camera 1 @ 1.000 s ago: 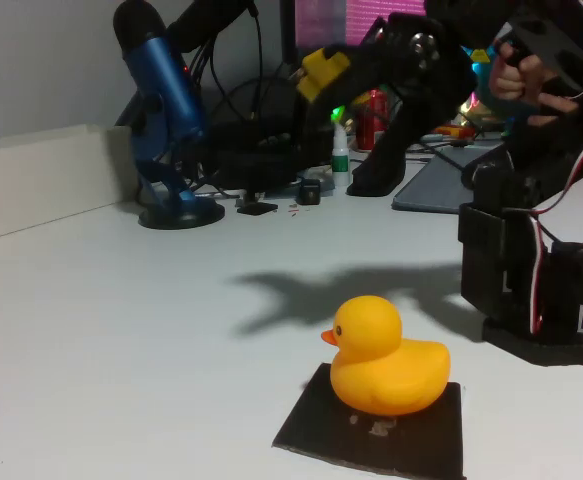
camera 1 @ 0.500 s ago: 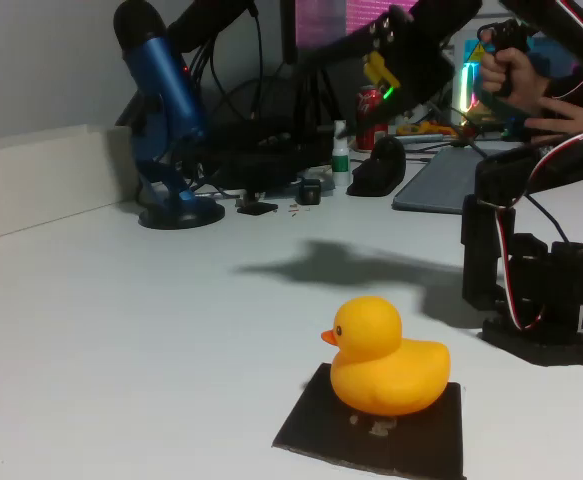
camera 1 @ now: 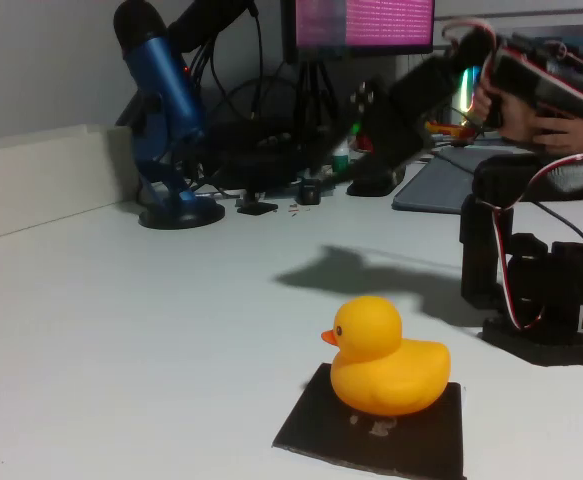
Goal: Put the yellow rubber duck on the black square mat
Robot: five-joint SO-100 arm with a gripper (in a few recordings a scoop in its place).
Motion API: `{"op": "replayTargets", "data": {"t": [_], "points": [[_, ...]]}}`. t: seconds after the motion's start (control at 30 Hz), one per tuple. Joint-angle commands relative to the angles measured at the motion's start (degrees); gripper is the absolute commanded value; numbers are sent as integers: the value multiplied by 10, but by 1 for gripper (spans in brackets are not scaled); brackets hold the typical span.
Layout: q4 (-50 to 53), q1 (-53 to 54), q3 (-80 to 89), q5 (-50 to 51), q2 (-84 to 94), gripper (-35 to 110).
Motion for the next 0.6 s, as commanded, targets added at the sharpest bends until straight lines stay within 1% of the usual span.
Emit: {"op": "replayTargets", "data": {"t": [0.0, 0.1, 0.57], "points": [[-13, 6, 62, -7, 65, 1], [-13, 6, 90, -8, 94, 1], [-7, 6, 132, -8, 98, 1]]}}
